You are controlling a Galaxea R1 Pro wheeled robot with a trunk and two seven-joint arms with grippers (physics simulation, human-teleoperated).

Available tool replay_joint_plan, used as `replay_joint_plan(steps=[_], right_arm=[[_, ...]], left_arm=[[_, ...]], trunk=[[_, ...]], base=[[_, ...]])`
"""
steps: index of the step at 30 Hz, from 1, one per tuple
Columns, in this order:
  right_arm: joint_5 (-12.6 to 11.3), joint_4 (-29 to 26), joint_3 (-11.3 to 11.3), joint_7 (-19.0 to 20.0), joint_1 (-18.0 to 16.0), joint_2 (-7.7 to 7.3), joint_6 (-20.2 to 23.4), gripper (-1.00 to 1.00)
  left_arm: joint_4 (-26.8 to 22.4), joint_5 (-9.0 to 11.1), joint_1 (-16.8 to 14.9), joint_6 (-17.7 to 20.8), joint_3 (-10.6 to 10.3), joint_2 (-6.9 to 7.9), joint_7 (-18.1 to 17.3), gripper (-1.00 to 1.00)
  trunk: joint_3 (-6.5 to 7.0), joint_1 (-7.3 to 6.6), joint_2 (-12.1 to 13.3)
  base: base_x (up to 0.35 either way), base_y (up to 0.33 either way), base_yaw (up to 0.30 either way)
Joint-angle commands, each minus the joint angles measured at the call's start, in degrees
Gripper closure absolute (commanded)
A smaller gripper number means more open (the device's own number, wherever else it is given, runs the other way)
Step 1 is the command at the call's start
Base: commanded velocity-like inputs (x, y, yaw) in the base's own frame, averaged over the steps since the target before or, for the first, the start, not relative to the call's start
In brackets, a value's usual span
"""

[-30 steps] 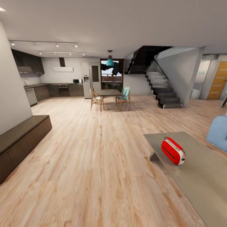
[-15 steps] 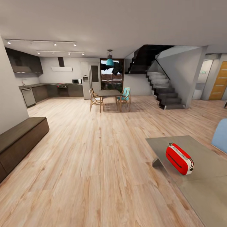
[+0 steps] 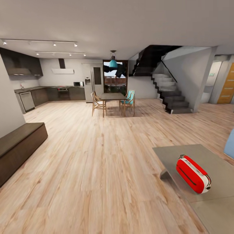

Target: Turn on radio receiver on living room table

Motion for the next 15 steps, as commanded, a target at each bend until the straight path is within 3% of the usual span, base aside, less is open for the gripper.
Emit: replay_joint_plan(steps=[1, 15], right_arm=[[0.0, 0.0, 0.0, 0.0, 0.0, 0.01, 0.0, -1.0], [0.1, 0.0, 0.0, 0.0, 0.0, -0.02, 0.0, -1.0]], left_arm=[[0.0, 0.0, 0.0, 0.0, 0.0, 0.0, 0.0, -1.0], [0.0, 0.0, 0.0, 0.0, 0.0, 0.14, 0.0, -1.0]], trunk=[[0.0, 0.0, 0.0], [0.0, 0.0, 0.0]], base=[[0.328, 0.0, 0.0], [0.328, 0.0, 0.0]])
